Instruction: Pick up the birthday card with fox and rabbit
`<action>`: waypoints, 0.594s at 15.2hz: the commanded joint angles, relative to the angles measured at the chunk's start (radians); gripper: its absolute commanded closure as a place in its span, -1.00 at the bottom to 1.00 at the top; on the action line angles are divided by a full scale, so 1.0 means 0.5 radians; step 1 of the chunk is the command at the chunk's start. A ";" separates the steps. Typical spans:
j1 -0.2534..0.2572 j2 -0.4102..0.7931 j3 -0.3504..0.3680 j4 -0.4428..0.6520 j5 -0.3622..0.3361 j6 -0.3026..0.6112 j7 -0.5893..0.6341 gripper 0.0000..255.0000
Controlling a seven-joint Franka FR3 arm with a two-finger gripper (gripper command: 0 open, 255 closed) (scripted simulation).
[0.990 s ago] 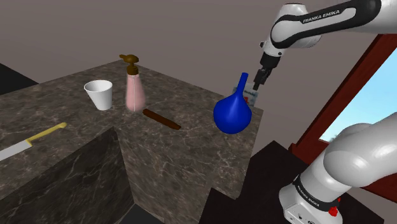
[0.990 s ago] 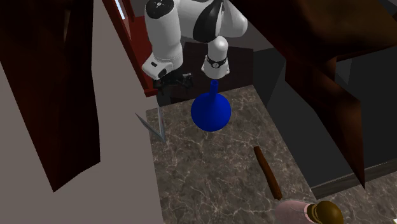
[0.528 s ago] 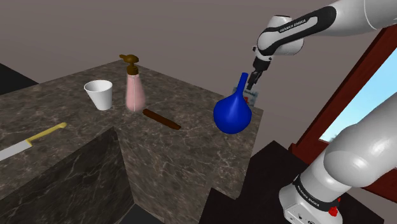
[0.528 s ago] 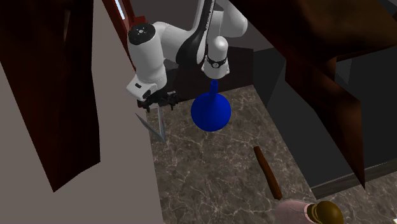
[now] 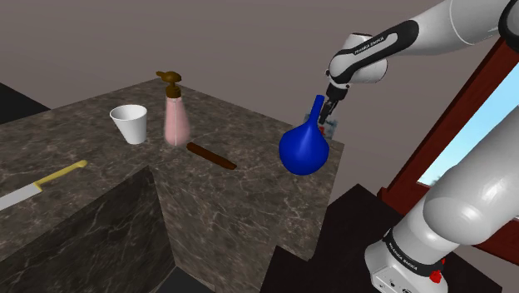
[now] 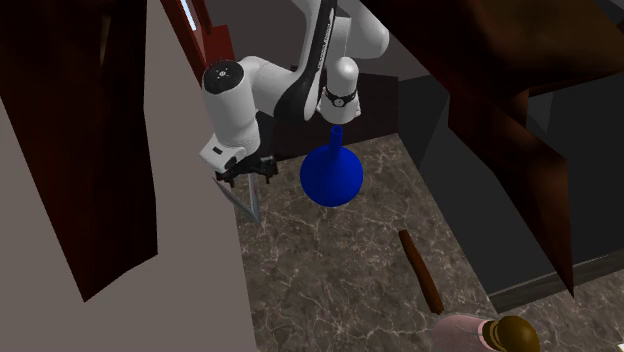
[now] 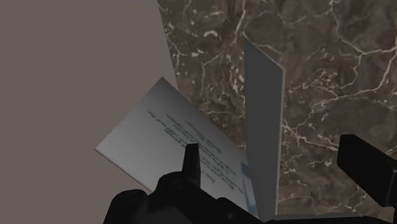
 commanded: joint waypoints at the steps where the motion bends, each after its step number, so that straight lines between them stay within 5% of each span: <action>1: -0.003 0.026 -0.005 -0.017 0.013 0.043 -0.015 -1.00; 2: -0.003 0.026 -0.005 -0.017 0.013 0.043 -0.015 -1.00; 3: -0.003 0.021 -0.004 -0.021 0.010 0.042 -0.013 1.00; 9: -0.003 0.022 -0.004 -0.020 0.011 0.042 -0.013 1.00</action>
